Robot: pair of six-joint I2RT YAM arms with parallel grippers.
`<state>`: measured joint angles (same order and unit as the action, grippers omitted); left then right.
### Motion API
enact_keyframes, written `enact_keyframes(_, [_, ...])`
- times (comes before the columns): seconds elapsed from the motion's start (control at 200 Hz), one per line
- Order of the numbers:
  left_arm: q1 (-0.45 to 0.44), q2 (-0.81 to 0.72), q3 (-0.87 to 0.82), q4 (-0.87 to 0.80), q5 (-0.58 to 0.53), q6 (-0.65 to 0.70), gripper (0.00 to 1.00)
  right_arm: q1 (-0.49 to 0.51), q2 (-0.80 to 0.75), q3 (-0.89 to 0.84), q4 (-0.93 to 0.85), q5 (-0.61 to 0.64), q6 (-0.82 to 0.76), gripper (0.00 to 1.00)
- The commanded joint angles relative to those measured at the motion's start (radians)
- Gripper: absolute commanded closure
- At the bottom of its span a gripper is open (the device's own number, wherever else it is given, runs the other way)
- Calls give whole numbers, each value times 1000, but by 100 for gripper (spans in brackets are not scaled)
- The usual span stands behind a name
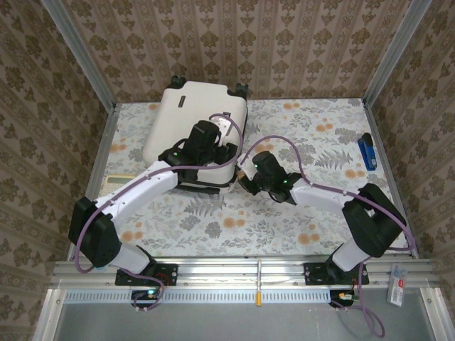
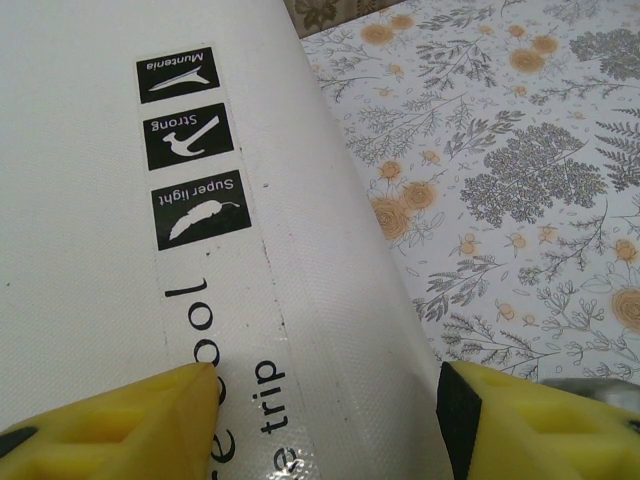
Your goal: Pack the luggage
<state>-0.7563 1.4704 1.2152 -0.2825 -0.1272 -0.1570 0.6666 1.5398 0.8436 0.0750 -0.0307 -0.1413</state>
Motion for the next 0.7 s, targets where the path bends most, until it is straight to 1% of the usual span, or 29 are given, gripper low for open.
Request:
enact_keyframes(0.0, [-6,55,-68,-200,110,-22,39,4,-59,-31,17,-4,22,70])
enact_keyframes(0.035, [-5,56,-68,-198,111,-22,39,5,-63,-36,13,-9,24,68])
enact_keyframes(0.2, [-6,60,-64,-199,115,-22,39,15,-49,-31,9,-29,23,64])
enact_keyframes(0.6, [-7,44,-74,-206,105,-29,39,21,101,62,46,-29,-11,65])
enact_keyframes(0.695, [-7,46,-74,-204,107,-29,39,19,133,100,48,11,-28,65])
